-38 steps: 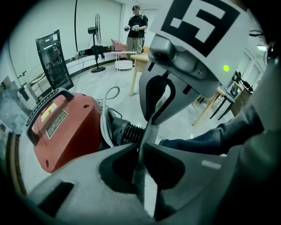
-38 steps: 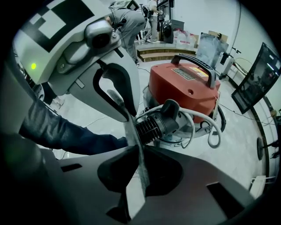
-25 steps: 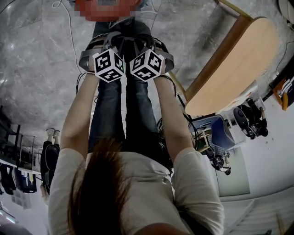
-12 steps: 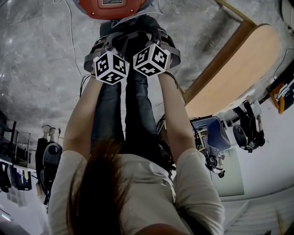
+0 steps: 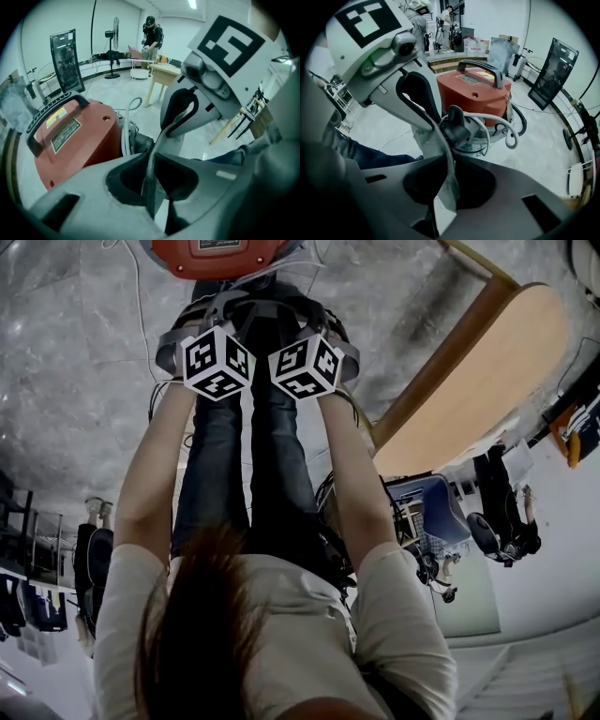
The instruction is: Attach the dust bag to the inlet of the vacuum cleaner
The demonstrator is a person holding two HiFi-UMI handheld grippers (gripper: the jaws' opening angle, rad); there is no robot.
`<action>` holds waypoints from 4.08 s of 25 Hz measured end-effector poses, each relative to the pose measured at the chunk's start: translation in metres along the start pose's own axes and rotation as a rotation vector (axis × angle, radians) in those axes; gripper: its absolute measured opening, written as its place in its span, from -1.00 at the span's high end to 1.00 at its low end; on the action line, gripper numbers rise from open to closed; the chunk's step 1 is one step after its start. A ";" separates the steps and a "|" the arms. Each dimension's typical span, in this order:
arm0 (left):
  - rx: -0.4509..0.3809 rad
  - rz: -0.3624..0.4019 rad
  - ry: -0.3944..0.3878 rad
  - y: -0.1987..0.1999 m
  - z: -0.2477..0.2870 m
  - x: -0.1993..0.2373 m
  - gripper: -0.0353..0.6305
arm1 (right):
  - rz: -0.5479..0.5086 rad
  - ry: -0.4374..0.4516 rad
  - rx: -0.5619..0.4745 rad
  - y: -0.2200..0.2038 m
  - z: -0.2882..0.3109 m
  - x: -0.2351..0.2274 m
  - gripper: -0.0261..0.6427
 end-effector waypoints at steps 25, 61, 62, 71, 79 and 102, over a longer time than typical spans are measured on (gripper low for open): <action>0.007 -0.099 0.096 -0.003 -0.001 0.007 0.67 | -0.010 -0.030 -0.016 0.009 0.004 -0.006 0.75; -0.053 -0.401 0.037 -0.014 -0.003 0.007 0.53 | 0.077 0.055 -0.021 0.011 0.008 -0.007 0.67; -0.050 -0.411 0.027 -0.015 -0.003 0.007 0.48 | 0.086 0.072 -0.025 0.011 0.009 -0.005 0.57; -0.048 -0.456 -0.045 -0.014 -0.004 -0.003 0.18 | 0.142 0.148 -0.033 0.014 0.007 0.003 0.32; -0.065 -0.479 -0.018 -0.007 -0.005 0.003 0.18 | 0.139 0.162 -0.043 0.012 -0.002 -0.002 0.28; -0.206 -0.531 0.157 0.043 -0.067 0.017 0.55 | 0.445 0.034 -0.335 0.052 -0.077 -0.038 0.63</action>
Point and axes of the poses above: the fingertips, and each gripper's own axes: z forward along the fingers, x to its left, y out of its top, the point moved 2 cm from there along -z, backward along the fingers, and after that the axes turned 6 degrees about -x, right-handed, at the moved point
